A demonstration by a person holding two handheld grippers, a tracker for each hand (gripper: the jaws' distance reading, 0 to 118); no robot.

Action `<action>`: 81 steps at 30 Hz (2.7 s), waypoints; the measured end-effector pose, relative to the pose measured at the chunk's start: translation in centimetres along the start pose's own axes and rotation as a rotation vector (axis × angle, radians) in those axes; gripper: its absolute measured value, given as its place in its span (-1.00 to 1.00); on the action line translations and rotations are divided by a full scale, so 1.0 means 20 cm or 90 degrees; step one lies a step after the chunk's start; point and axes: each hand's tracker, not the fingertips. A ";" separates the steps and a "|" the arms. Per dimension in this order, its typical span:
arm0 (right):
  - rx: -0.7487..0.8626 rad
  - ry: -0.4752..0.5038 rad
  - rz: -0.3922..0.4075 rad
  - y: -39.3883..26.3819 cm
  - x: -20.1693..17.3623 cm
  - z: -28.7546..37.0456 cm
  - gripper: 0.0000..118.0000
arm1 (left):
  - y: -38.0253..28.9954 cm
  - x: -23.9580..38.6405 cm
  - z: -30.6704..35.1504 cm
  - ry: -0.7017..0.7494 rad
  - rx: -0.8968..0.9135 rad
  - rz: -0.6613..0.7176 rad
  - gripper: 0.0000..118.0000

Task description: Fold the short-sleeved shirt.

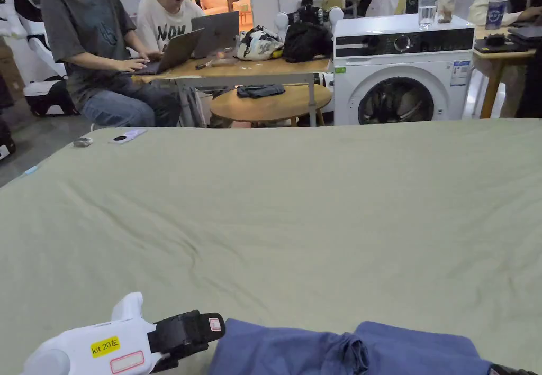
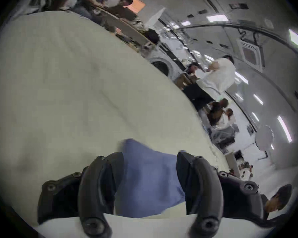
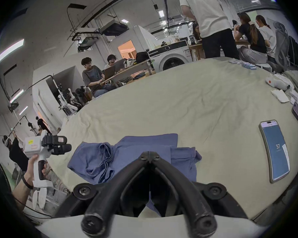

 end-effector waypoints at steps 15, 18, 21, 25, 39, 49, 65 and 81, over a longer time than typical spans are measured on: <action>0.000 -0.014 -0.002 0.01 0.03 0.05 -1.00 | -0.03 0.11 0.11 -0.134 0.063 0.158 -0.96; 0.008 -0.013 -0.002 0.03 0.03 0.05 -1.00 | 0.07 0.39 0.27 -0.043 0.111 0.000 -0.96; 0.019 -0.018 -0.005 0.04 0.03 0.06 -1.00 | 0.04 0.69 0.17 -0.063 0.068 -0.129 -0.96; 0.030 -0.015 -0.015 0.05 0.02 0.10 -1.00 | -0.16 0.96 -0.24 -0.098 -0.050 -0.182 -0.96; 0.031 -0.056 -0.043 -0.05 0.18 0.19 -1.00 | -0.32 1.16 -0.64 -0.318 -0.162 -0.237 0.03; 0.013 -0.052 -0.047 -0.10 0.16 0.18 -1.00 | -0.64 1.01 -1.07 -0.096 -0.360 -0.266 -1.00; -0.203 -0.016 0.176 0.02 -0.19 -0.37 -1.00 | -0.13 0.70 -0.34 -0.112 -0.099 -0.181 0.10; -0.223 0.001 0.099 -0.08 -0.10 -0.42 -1.00 | -0.31 0.43 -0.67 -0.118 -0.189 -0.039 -0.31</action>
